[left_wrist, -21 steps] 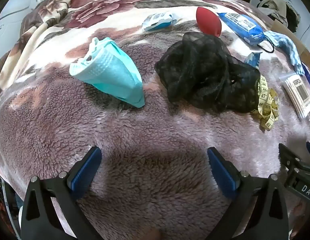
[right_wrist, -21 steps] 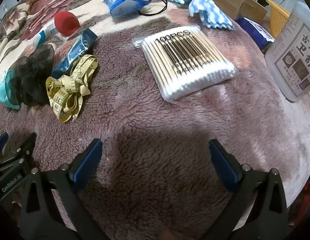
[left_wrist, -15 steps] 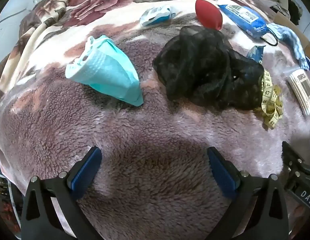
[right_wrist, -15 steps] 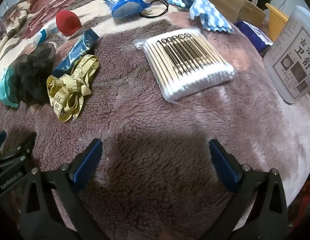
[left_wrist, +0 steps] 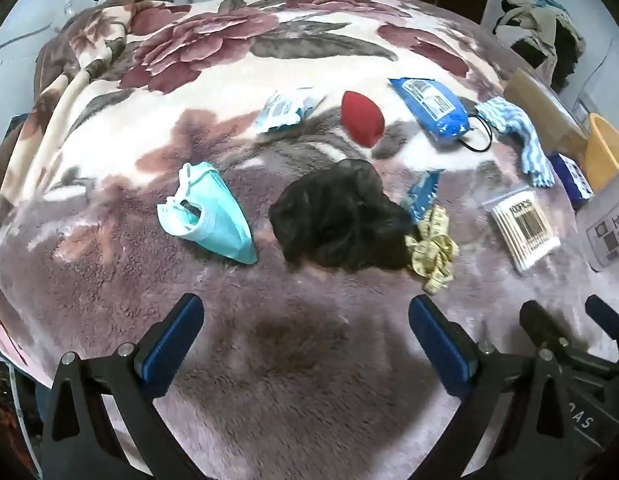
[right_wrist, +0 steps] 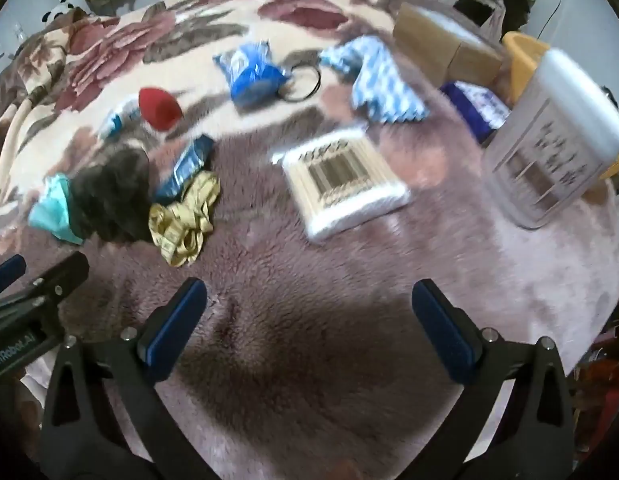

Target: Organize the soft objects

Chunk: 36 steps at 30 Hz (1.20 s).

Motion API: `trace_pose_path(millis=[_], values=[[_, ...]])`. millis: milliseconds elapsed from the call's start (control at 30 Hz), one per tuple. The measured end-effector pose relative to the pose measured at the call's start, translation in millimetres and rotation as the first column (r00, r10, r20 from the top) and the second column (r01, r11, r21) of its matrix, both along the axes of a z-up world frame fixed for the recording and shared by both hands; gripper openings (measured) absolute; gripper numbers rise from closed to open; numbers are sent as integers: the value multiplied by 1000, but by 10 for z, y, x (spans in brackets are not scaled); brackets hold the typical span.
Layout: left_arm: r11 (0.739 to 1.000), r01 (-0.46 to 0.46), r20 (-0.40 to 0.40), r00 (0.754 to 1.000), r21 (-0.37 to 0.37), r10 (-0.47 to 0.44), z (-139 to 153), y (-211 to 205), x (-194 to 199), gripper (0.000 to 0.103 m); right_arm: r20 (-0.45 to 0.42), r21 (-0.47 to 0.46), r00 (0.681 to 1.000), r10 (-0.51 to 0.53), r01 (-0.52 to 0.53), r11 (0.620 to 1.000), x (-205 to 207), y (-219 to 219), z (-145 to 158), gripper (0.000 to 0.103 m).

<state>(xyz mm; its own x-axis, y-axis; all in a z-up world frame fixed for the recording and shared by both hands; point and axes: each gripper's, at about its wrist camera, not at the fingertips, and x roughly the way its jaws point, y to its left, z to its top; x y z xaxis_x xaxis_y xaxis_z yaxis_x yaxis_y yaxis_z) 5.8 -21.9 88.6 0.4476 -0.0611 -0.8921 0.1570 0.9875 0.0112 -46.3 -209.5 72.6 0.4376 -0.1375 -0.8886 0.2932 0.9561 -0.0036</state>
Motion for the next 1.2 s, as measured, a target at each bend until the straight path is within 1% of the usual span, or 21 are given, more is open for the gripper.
trace_pose_path(millis=[33,133,300,367,700,1200], values=[[1000,3,-7,1000,-2,-3,10,-9,-27,103,-3,-3,1000,-2,2,1000,2,-76,47,103],[1000,3,-30,1000,-2,-3,-54,-44,-27,103,-5,-6,1000,3,-3,1000,-20,-84,152,103],[1000,3,-37,999,11,-2,-22,-103,-66,103,11,-19,1000,1,-1,1000,-47,73,145,103],[1000,5,-40,999,5,-4,-4,-84,-75,103,16,-19,1000,-6,6,1000,-55,143,143,103],[1000,8,-47,999,1,-8,52,-107,-83,103,31,-14,999,-17,17,1000,-107,165,205,103],[1000,8,-51,999,-2,-8,49,-96,-108,103,37,-13,999,-17,17,1000,-118,213,216,103]])
